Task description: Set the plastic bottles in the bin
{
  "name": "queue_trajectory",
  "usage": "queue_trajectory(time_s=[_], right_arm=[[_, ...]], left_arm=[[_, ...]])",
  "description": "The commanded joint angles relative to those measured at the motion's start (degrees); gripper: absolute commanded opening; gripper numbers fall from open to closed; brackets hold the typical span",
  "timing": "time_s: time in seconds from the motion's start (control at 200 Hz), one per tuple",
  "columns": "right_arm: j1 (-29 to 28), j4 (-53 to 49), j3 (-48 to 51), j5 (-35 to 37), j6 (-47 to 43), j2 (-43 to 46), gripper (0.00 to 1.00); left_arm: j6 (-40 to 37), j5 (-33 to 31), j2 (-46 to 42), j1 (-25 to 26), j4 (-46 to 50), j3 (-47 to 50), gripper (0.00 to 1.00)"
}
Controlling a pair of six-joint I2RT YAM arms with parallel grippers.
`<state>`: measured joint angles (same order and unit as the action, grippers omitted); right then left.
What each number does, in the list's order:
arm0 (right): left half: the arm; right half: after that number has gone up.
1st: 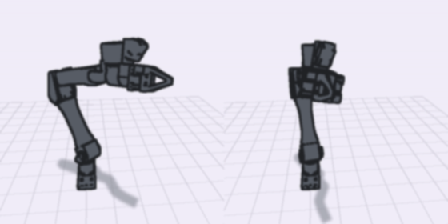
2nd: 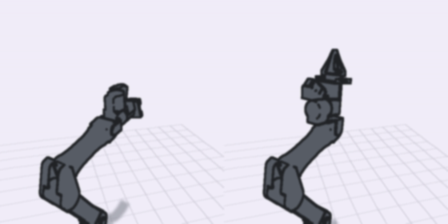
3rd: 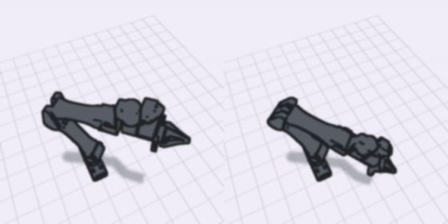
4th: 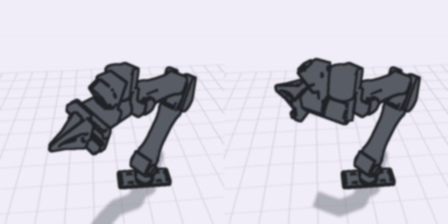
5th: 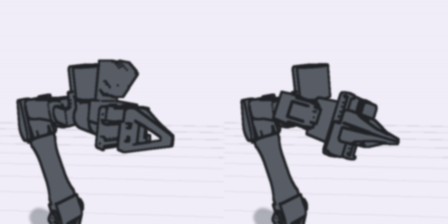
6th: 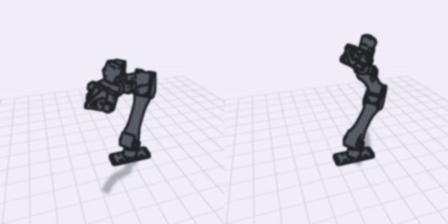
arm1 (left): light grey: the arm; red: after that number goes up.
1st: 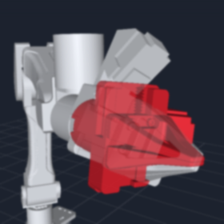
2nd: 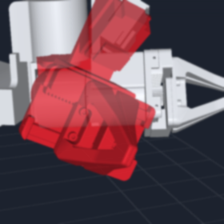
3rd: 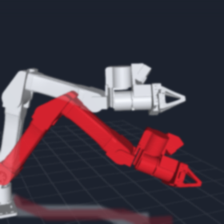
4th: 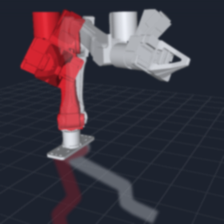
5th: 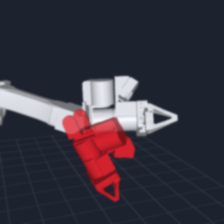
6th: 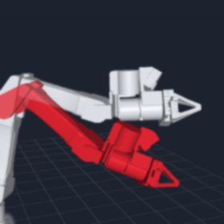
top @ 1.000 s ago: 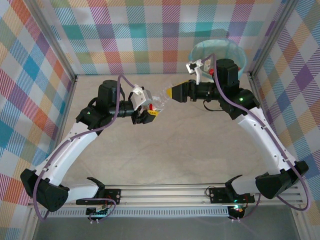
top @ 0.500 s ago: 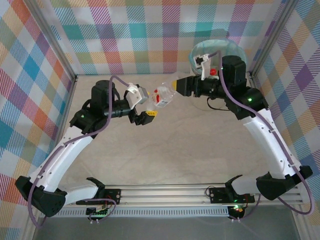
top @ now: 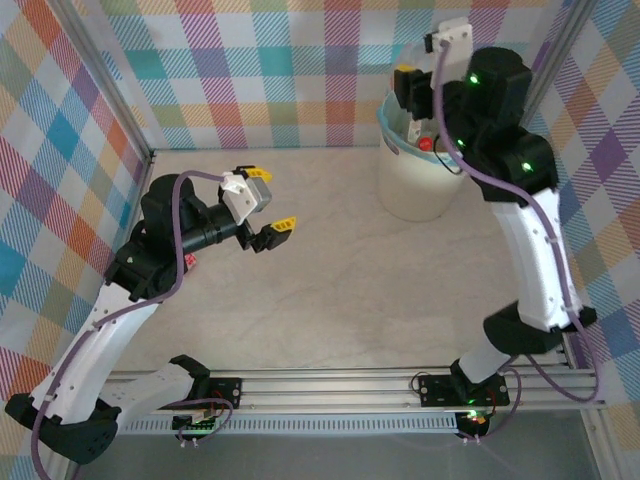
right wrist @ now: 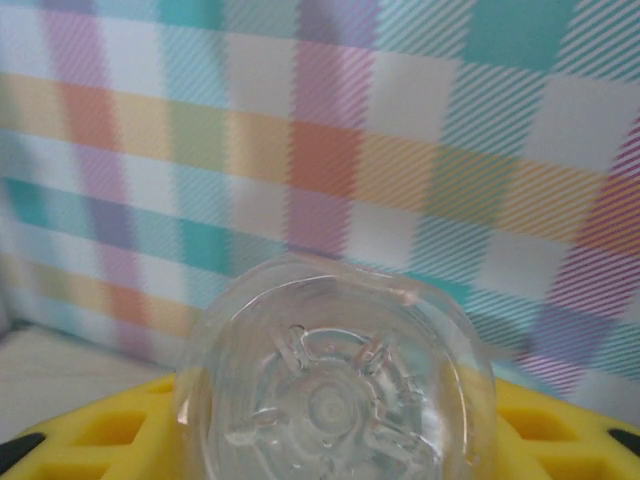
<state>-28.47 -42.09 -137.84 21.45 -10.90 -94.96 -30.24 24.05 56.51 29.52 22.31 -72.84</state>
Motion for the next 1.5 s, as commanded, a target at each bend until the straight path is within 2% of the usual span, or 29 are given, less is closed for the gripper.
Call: queue_trajectory(time_s=[0.0,0.085,0.16,0.475,0.785,0.955,1.085,1.335,1.495], right_arm=[[0.04,3.08,-2.78,13.87,-14.17,-6.55,0.51],[0.25,5.22,-4.05,17.50,-18.02,-10.55,0.52],[0.52,5.53,-4.34,17.91,-18.63,-13.24,0.52],[1.45,-1.42,-3.59,21.97,-12.61,-20.95,0.60],[4.40,-6.98,-1.17,21.48,-3.94,-21.85,0.84],[4.45,-10.82,-2.48,14.78,2.01,-19.32,0.95],[4.48,-10.99,-2.08,12.91,3.87,-17.52,0.93],[6.23,-11.46,0.51,10.40,7.93,-18.07,0.72],[8.95,-14.40,0.57,8.86,11.57,-21.00,0.66]], left_arm=[[-1.48,-2.76,-1.02,0.63,-0.07,2.44,0.88],[-2.03,-2.95,-1.41,0.54,0.03,3.42,0.88],[-2.33,-2.96,-1.50,0.54,0.02,4.14,0.88],[-2.62,-3.17,-2.97,0.46,-1.08,7.33,0.88],[-2.37,-3.75,-3.57,0.45,-1.42,8.33,0.88],[-2.07,-3.41,-2.66,0.45,-1.48,7.98,0.88],[-1.78,-3.31,-2.24,0.45,-1.47,8.04,0.88],[-1.80,-3.98,-2.63,0.45,-2.06,9.42,0.88],[-1.78,-4.19,-2.76,0.45,-2.27,9.91,0.88]])
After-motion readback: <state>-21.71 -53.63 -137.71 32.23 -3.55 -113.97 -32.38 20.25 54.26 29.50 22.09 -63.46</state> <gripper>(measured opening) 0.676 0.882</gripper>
